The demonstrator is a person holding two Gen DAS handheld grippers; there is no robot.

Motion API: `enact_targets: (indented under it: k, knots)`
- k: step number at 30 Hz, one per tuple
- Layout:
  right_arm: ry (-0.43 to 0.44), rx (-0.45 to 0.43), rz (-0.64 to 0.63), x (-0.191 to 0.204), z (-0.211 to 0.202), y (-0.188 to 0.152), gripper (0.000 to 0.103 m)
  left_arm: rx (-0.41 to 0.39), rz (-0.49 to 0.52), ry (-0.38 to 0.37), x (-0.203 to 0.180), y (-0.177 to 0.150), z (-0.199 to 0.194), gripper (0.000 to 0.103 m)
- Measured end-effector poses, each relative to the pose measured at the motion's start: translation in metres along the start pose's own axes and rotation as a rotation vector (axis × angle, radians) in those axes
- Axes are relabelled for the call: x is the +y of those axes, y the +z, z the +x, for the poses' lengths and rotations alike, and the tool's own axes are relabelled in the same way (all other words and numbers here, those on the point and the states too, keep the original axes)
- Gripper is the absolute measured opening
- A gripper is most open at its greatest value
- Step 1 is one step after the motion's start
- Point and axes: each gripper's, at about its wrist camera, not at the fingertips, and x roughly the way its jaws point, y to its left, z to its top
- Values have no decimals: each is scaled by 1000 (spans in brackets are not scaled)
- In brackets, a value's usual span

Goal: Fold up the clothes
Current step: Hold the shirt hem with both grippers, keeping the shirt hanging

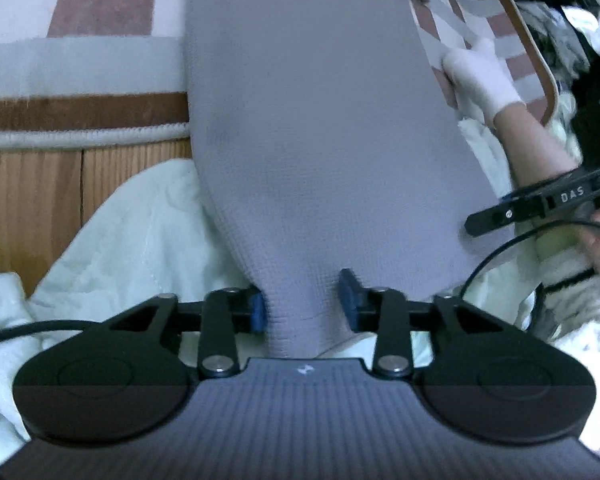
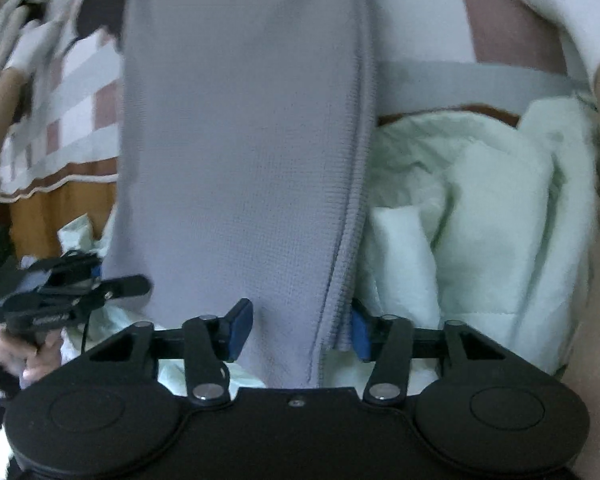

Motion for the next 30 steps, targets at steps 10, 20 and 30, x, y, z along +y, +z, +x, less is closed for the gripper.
enact_targets:
  k: [10, 20, 30]
  knots:
    - [80, -122, -107, 13, -42, -14, 13, -145, 175, 6, -29, 6, -38, 4]
    - [131, -128, -174, 21, -61, -39, 12, -142, 341, -28, -61, -14, -96, 3]
    - [85, -86, -71, 9, -67, -4, 13, -104, 159, -11, -30, 49, -86, 4]
